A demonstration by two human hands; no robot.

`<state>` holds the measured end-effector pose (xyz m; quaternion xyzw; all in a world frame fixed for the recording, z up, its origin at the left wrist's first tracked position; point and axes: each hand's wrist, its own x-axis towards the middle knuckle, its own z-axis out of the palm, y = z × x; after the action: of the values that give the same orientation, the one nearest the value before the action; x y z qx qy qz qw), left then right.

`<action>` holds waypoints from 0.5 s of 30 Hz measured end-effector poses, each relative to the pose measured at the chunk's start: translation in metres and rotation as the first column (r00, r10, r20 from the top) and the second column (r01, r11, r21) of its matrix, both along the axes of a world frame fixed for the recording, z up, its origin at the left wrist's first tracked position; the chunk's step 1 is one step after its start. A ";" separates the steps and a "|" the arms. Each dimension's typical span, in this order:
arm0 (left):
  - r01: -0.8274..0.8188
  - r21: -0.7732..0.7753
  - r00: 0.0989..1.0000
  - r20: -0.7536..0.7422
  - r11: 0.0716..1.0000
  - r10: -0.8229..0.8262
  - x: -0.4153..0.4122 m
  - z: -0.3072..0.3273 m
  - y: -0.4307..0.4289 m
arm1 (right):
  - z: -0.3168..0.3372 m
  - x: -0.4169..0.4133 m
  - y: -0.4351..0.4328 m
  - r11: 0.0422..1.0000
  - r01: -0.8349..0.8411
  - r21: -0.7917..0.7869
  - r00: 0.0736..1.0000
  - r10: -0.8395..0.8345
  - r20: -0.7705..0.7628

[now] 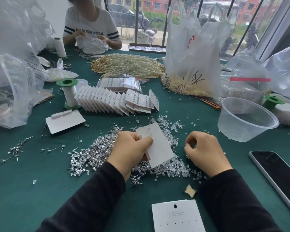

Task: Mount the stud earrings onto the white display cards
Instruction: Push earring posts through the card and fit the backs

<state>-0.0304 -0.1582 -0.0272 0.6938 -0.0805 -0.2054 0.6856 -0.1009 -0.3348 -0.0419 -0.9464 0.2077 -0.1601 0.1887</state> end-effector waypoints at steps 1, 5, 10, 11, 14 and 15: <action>0.001 -0.002 1.000 0.000 1.000 -0.001 0.000 0.000 0.000 | 0.002 -0.001 0.002 0.999 0.016 0.050 0.997 -0.019 0.077; -0.002 0.012 1.000 0.022 1.000 0.001 0.001 -0.003 0.000 | 0.015 -0.007 0.023 0.951 -0.156 0.268 0.905 0.029 0.424; -0.004 0.071 0.996 0.093 0.997 -0.003 0.001 -0.007 -0.001 | 0.013 -0.005 0.055 0.881 -0.377 0.285 0.835 0.190 0.516; -0.002 0.069 0.995 0.104 0.998 -0.005 0.001 -0.007 -0.001 | 0.011 -0.004 0.057 0.880 -0.377 0.290 0.840 0.192 0.508; -0.001 0.071 0.991 0.132 0.997 -0.009 0.001 -0.007 -0.001 | 0.007 -0.002 0.057 0.869 -0.367 0.332 0.851 0.169 0.498; 0.004 0.072 0.990 0.139 0.997 -0.014 0.001 -0.006 -0.001 | 0.007 -0.002 0.057 0.862 -0.371 0.345 0.847 0.163 0.506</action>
<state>-0.0296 -0.1589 -0.0334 0.7301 -0.1239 -0.1622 0.6521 -0.1026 -0.2774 -0.0353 -0.8354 0.0499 -0.3012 0.4570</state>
